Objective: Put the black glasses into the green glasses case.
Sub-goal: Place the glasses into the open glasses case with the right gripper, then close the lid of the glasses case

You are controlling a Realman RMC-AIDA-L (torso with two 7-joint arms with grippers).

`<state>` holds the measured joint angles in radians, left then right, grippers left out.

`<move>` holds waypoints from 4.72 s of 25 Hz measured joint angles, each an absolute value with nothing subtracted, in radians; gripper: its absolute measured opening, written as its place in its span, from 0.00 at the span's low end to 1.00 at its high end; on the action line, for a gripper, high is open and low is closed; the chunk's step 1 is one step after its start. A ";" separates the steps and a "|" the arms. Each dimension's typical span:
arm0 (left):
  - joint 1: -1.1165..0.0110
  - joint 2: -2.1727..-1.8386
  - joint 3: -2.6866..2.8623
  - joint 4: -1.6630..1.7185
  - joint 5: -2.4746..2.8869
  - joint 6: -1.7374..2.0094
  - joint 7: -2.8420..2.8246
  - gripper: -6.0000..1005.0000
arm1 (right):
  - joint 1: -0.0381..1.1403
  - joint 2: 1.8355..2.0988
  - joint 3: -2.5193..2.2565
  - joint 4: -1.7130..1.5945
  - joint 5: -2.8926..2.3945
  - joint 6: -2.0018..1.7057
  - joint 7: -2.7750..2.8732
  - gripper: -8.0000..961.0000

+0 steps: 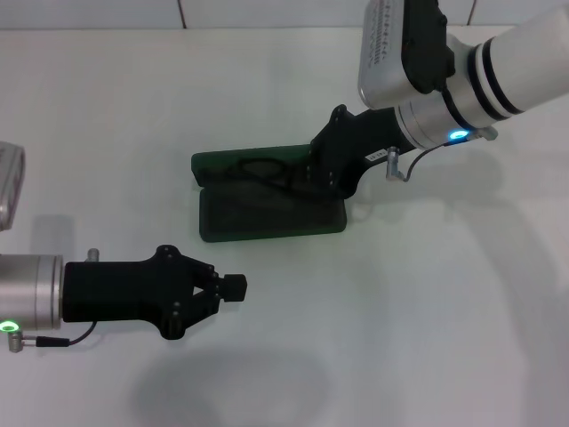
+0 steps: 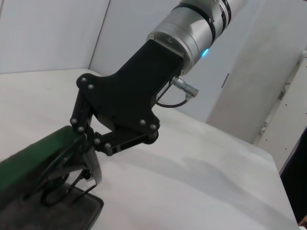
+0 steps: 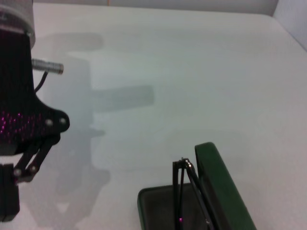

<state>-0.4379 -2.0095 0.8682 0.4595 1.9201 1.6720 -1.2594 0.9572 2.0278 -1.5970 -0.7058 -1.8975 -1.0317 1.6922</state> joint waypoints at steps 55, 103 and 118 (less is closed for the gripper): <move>-0.524 -2.038 0.794 0.450 1.922 1.190 -1.373 0.02 | 0.428 2.018 -1.024 -0.467 -1.677 -1.560 1.017 0.77; -0.468 -2.095 1.356 0.944 1.692 0.664 -2.122 0.02 | 0.440 2.022 -1.012 -0.424 -1.667 -1.500 1.009 0.78; -0.495 -2.097 1.731 0.863 1.683 0.256 -2.259 0.02 | 0.437 2.015 -1.012 -0.426 -1.644 -1.487 1.008 0.78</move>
